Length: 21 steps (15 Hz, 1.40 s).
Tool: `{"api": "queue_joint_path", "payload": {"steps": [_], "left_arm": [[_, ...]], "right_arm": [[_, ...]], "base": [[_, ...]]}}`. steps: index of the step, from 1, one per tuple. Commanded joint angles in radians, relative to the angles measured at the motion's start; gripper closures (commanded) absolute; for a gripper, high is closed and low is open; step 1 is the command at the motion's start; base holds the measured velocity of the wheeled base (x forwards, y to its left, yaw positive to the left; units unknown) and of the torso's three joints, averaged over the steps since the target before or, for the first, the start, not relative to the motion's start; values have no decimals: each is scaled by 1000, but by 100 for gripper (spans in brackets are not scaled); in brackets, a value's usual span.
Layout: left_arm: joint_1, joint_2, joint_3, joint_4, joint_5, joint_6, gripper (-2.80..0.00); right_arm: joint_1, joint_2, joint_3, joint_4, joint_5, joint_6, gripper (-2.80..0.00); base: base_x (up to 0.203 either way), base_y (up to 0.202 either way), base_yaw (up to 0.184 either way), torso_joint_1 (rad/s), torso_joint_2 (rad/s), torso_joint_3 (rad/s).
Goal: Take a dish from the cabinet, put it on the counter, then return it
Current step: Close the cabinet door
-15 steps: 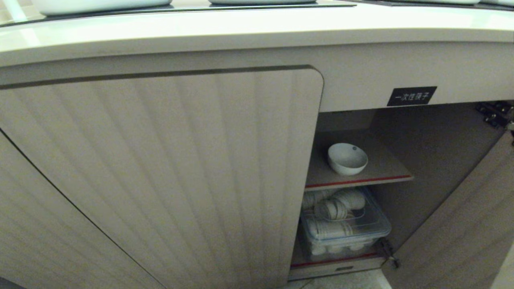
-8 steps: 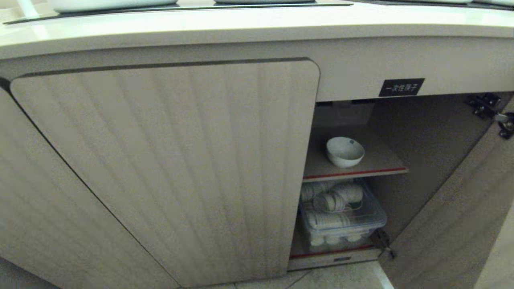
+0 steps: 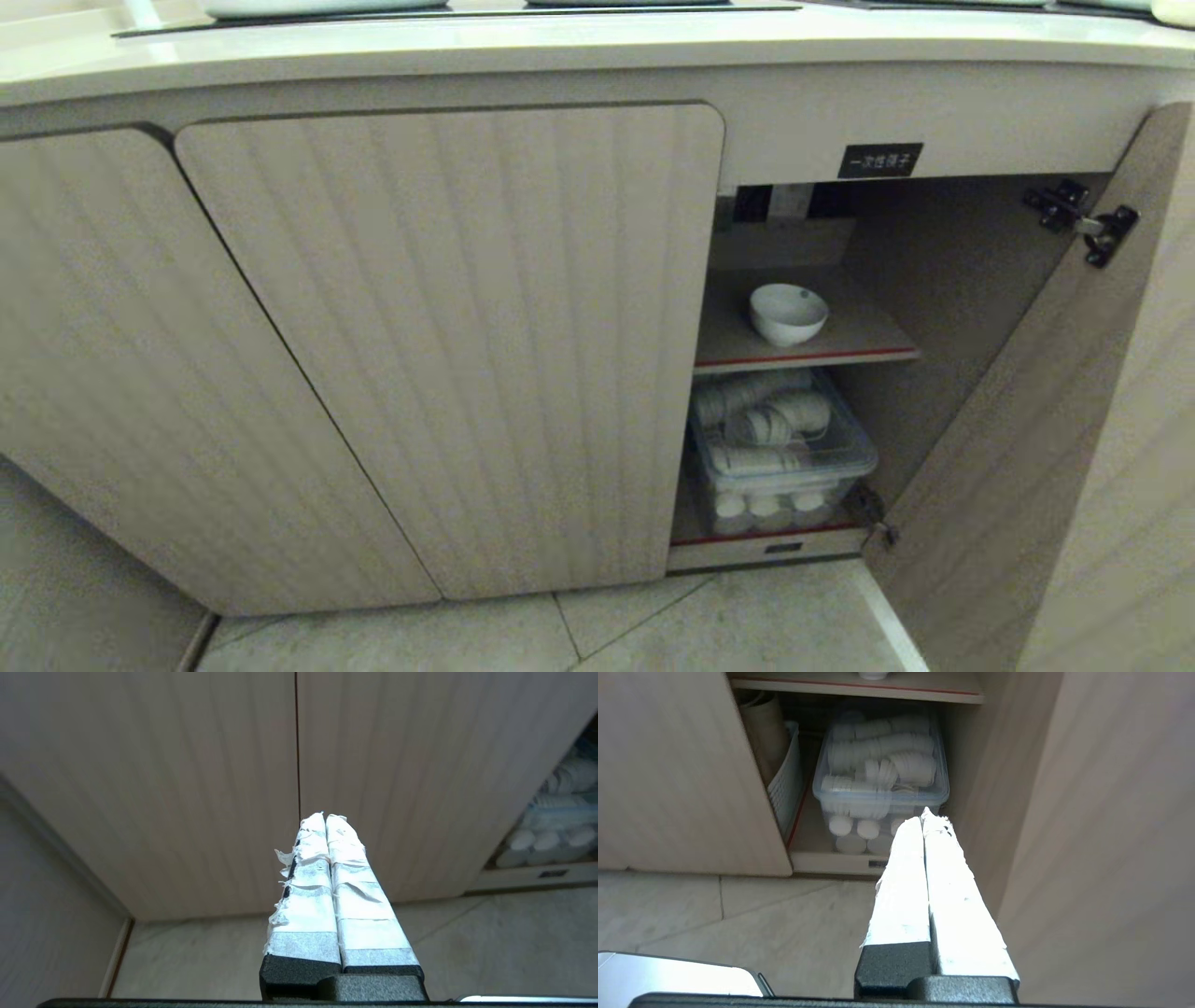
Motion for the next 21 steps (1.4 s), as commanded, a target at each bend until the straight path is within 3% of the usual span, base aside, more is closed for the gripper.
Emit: {"api": "queue_joint_path", "payload": {"steps": [1, 12, 21], "left_arm": [[0, 0, 0, 0, 0, -1, 0], [0, 0, 0, 0, 0, -1, 0], [0, 0, 0, 0, 0, -1, 0]], "right_arm": [[0, 1, 0, 0, 0, -1, 0], [0, 1, 0, 0, 0, -1, 0], [0, 1, 0, 0, 0, -1, 0]], "base": [[-182, 0, 5, 2, 6, 2], [-178, 0, 3, 3, 2, 1], [0, 0, 0, 0, 0, 0]]}}
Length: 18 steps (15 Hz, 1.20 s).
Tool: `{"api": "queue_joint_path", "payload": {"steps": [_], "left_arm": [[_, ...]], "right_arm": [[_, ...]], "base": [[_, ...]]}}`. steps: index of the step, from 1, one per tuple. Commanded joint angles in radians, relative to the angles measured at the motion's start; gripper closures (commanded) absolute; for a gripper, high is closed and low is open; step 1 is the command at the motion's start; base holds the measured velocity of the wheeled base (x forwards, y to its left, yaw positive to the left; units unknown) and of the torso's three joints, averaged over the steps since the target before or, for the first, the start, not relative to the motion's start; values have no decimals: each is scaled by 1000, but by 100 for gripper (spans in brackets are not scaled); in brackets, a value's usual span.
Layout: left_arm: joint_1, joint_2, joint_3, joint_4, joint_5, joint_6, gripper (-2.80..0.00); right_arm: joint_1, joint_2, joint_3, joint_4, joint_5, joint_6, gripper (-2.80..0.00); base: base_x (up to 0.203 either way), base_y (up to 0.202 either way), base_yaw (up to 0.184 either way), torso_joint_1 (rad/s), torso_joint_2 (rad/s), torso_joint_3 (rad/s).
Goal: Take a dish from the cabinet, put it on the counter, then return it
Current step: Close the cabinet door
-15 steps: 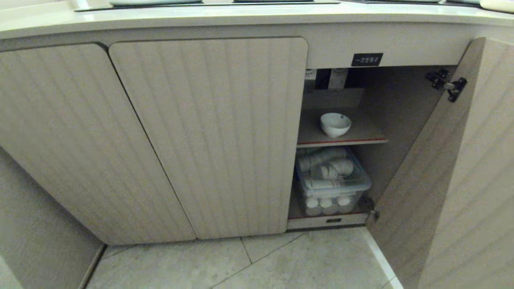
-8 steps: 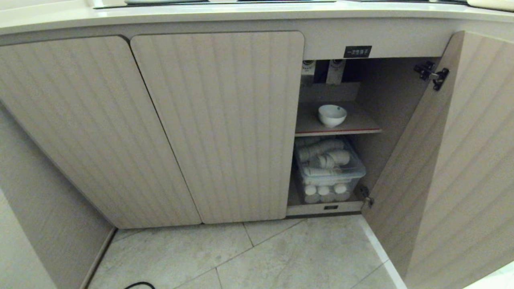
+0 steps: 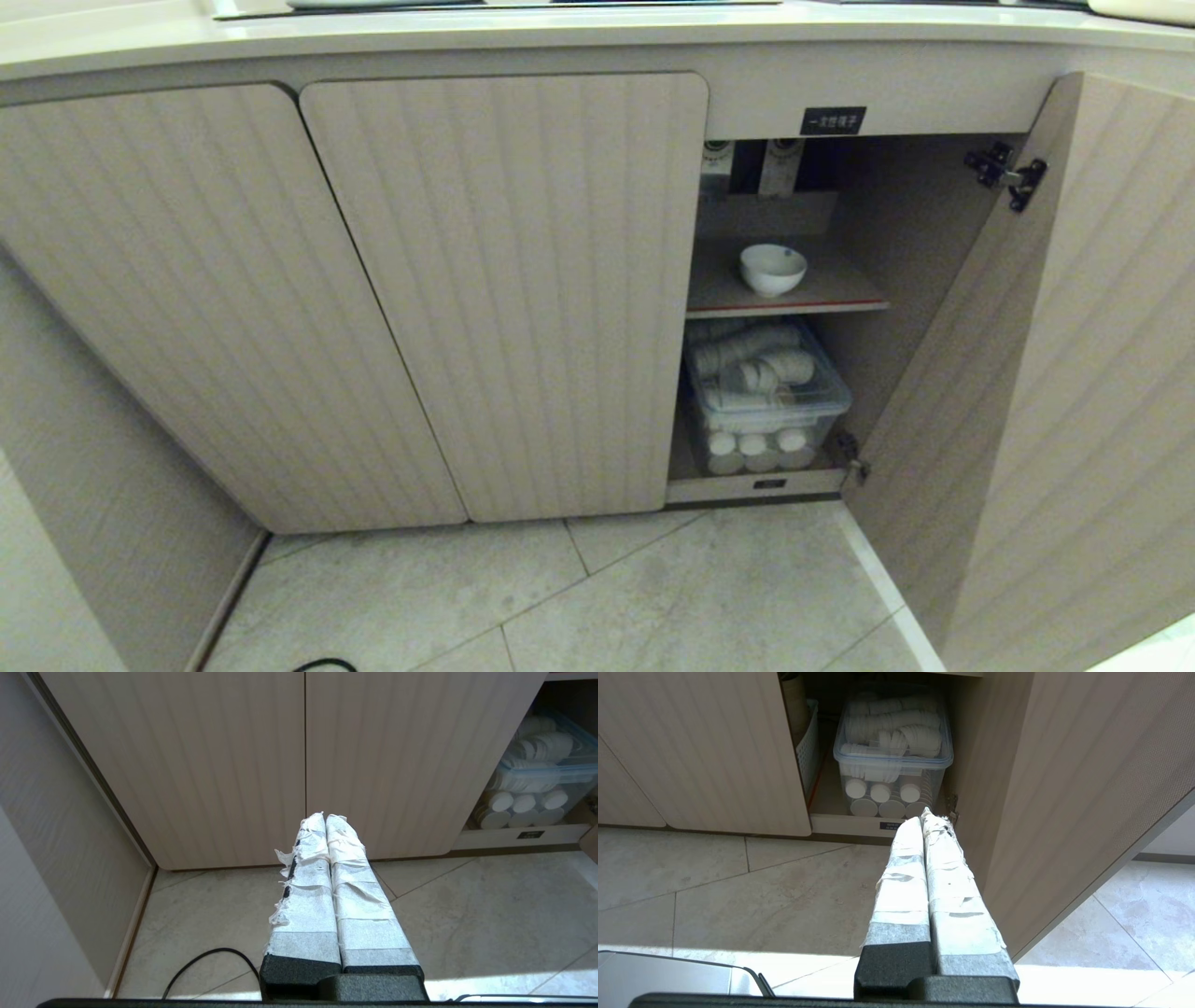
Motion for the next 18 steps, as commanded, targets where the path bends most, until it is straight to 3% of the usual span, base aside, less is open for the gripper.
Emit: {"api": "queue_joint_path", "payload": {"steps": [1, 18], "left_arm": [[0, 0, 0, 0, 0, -1, 0], [0, 0, 0, 0, 0, -1, 0]], "right_arm": [[0, 1, 0, 0, 0, -1, 0], [0, 1, 0, 0, 0, -1, 0]], "base": [[0, 0, 0, 0, 0, 0], [0, 0, 0, 0, 0, 0]]}}
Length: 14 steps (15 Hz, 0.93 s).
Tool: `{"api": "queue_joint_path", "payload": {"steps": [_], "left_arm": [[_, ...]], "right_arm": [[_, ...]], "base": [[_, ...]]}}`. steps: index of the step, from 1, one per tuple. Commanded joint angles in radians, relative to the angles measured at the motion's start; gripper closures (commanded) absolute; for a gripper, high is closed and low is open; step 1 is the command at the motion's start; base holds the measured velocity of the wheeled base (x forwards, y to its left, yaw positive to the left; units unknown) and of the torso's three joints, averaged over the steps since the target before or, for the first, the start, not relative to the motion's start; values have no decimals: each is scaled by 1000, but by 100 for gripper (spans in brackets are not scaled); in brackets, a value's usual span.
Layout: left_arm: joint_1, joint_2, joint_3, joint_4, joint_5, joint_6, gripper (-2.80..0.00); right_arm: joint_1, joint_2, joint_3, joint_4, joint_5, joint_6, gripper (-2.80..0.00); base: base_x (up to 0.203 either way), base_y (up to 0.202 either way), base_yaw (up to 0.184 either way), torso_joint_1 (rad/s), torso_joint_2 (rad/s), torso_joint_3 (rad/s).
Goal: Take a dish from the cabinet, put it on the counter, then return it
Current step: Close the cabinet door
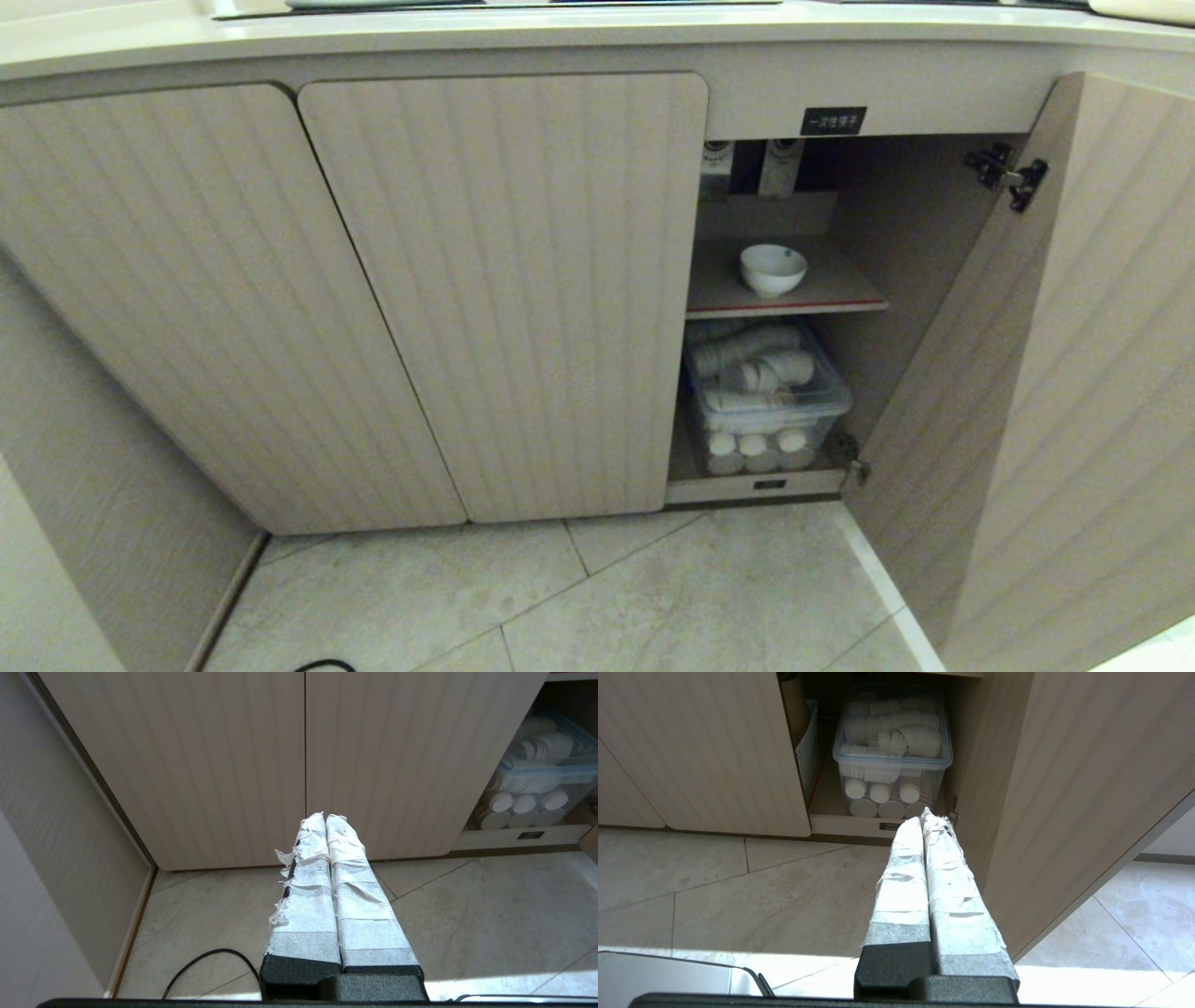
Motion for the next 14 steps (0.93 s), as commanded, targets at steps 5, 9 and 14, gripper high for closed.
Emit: {"api": "queue_joint_path", "payload": {"steps": [5, 9, 14], "left_arm": [[0, 0, 1, 0, 0, 0, 0], [0, 0, 0, 0, 0, 0, 0], [0, 0, -1, 0, 0, 0, 0]], "right_arm": [[0, 1, 0, 0, 1, -1, 0], [0, 1, 0, 0, 1, -1, 0], [0, 1, 0, 0, 1, -1, 0]], "base": [[0, 0, 0, 0, 0, 0], [1, -66, -3, 1, 1, 4], [0, -192, 12, 4, 2, 6]]}}
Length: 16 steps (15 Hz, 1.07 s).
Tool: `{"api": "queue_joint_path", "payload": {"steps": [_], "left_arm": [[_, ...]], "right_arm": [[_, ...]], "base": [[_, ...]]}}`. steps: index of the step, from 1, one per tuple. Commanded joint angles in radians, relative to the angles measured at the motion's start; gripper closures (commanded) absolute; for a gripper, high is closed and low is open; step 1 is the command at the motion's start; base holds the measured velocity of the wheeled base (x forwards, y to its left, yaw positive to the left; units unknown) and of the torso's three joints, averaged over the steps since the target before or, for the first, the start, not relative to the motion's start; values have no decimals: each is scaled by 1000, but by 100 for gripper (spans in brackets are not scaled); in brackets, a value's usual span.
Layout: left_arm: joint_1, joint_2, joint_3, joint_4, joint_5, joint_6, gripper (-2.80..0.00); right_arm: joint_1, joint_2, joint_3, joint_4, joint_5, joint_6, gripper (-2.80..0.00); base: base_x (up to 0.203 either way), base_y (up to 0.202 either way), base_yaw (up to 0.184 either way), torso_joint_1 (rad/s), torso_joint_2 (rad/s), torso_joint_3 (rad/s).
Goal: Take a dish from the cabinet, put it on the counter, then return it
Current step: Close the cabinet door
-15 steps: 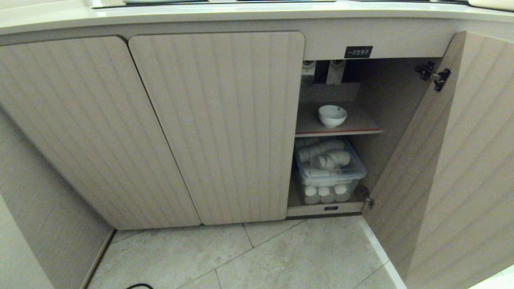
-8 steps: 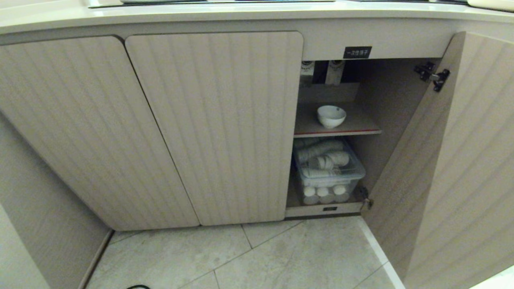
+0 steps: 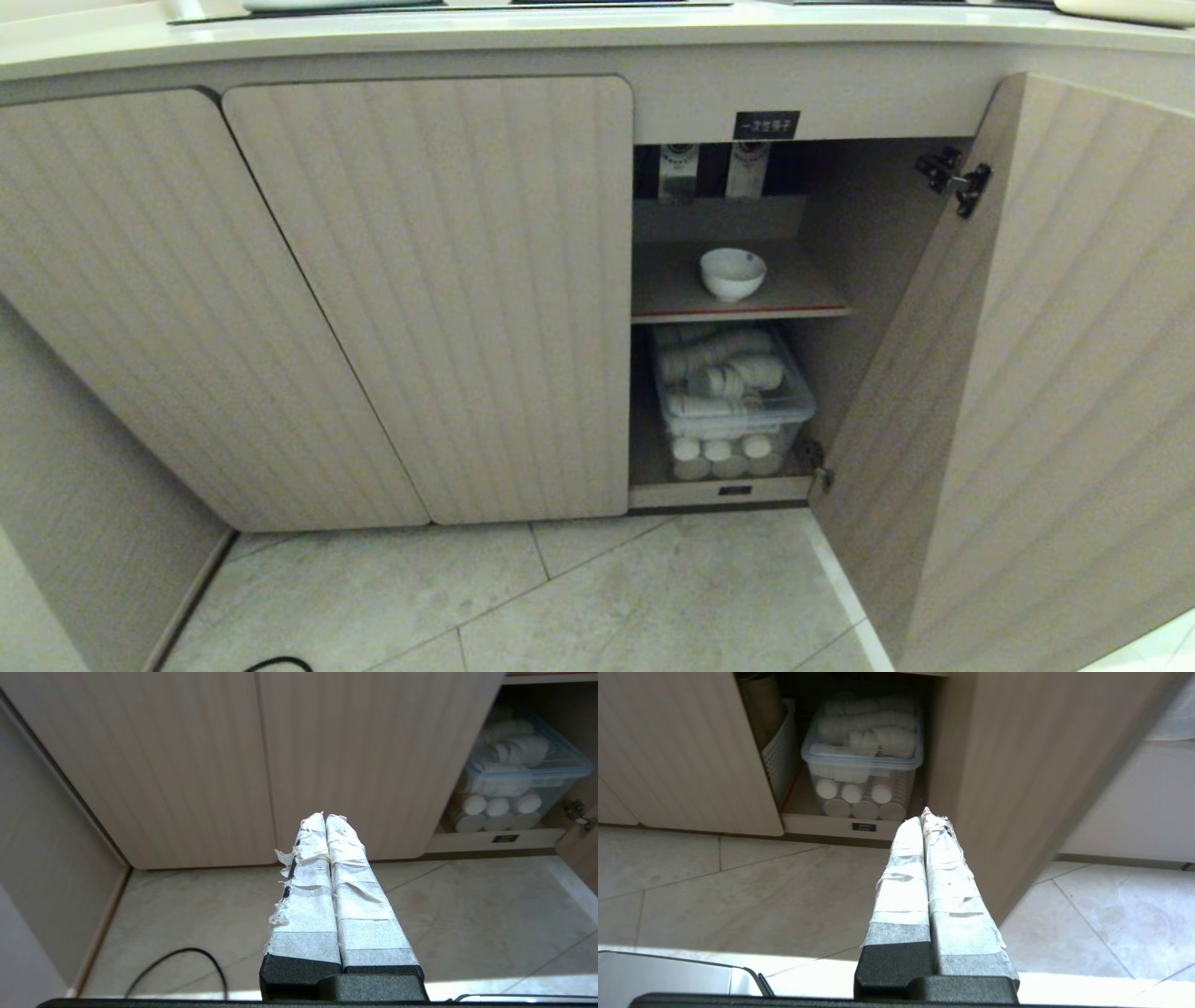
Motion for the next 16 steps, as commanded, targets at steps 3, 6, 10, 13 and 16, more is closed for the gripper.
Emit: {"api": "queue_joint_path", "payload": {"steps": [3, 6, 10, 13, 16], "left_arm": [[0, 0, 0, 0, 0, 0, 0], [0, 0, 0, 0, 0, 0, 0], [0, 0, 0, 0, 0, 0, 0], [0, 0, -1, 0, 0, 0, 0], [0, 0, 0, 0, 0, 0, 0]], "right_arm": [[0, 1, -1, 0, 0, -1, 0], [0, 1, 1, 0, 0, -1, 0], [0, 1, -1, 0, 0, -1, 0], [0, 1, 1, 0, 0, -1, 0], [0, 1, -1, 0, 0, -1, 0]], "base": [[0, -193, 11, 2, 1, 2], [0, -152, 9, 2, 3, 2], [0, 0, 0, 0, 0, 0], [0, 0, 0, 0, 0, 0], [0, 0, 0, 0, 0, 0]]}}
